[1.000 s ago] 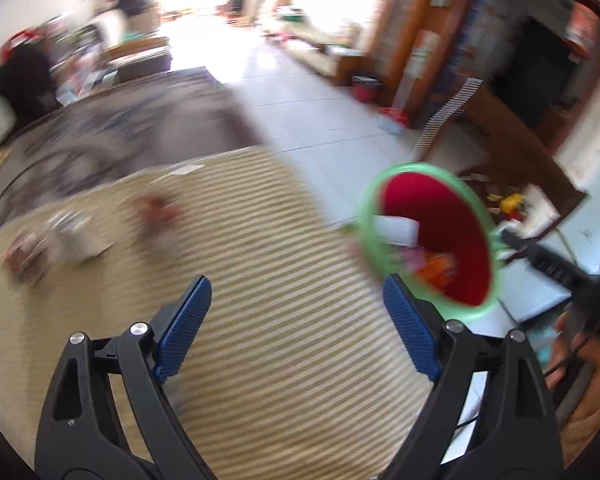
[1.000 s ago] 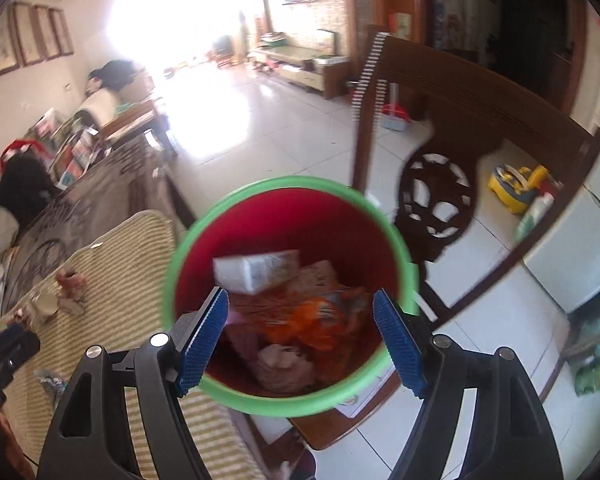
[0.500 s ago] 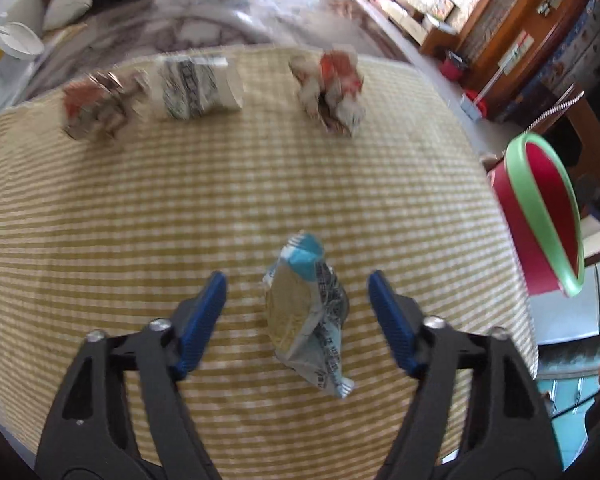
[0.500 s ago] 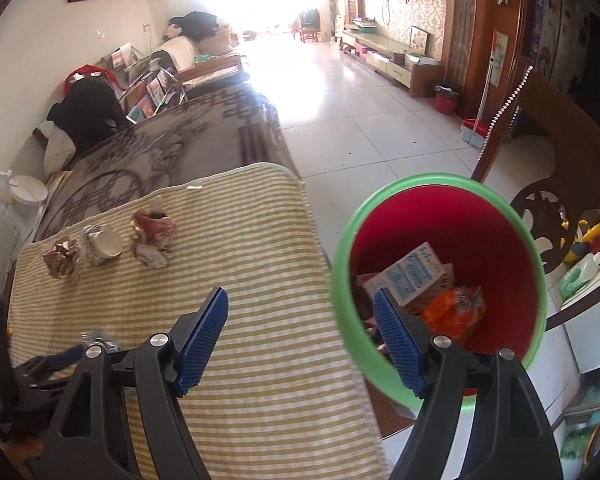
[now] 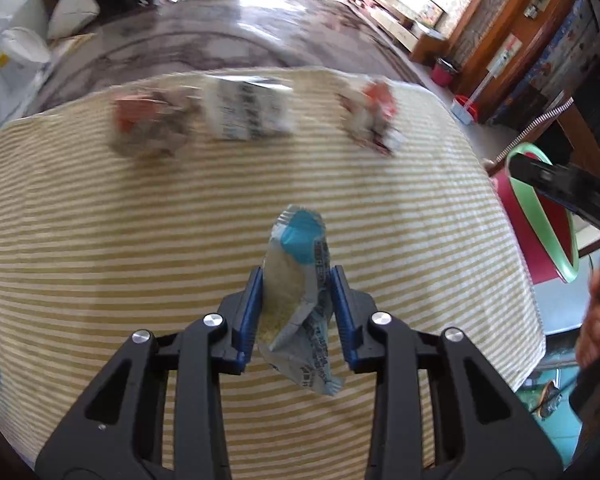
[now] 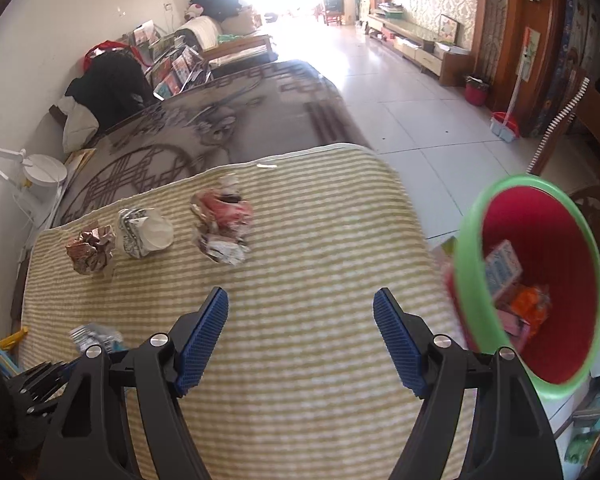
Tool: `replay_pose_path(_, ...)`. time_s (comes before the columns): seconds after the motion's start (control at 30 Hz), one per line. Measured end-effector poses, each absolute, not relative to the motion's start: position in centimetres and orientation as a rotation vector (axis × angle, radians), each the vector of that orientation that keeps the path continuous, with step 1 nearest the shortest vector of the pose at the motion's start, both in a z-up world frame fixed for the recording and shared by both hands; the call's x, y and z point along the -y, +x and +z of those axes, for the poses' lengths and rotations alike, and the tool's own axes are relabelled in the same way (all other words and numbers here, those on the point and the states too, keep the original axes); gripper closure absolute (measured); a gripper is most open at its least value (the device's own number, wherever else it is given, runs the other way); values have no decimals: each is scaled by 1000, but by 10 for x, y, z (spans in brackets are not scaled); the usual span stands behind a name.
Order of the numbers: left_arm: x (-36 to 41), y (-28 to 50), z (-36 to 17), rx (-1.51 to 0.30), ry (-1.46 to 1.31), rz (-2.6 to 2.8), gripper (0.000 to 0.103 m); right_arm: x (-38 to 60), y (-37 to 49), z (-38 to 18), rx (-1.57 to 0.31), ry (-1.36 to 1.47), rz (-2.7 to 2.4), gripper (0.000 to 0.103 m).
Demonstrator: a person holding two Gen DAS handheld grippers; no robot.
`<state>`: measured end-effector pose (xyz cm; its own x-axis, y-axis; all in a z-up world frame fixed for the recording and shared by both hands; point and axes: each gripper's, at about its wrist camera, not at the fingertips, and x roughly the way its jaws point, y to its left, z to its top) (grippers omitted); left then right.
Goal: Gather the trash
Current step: 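Grasp the blue-and-white snack bag with the left tool while the right tool grasps the crumpled red wrapper, then carry the snack bag and red wrapper over the red bucket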
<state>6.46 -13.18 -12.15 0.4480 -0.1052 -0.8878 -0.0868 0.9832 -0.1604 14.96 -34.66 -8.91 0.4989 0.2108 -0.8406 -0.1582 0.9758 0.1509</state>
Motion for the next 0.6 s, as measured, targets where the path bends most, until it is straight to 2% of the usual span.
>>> replay_pose_path(0.43, 4, 22, -130, -1134, -302, 144, 70, 246, 245, -149, -1142, -31, 238, 32)
replay_pose_path(0.47, -5, 19, -132, -1134, -315, 146, 69, 243, 249, -153, -1149, -37, 232, 38)
replay_pose_path(0.53, -16, 14, -133, -1133, -335, 139, 63, 237, 254, -159, -1164, -54, 221, 56)
replay_pose_path(0.6, -26, 11, -133, -1128, -352, 129, 59, 238, 252, -156, -1149, -40, 199, 65)
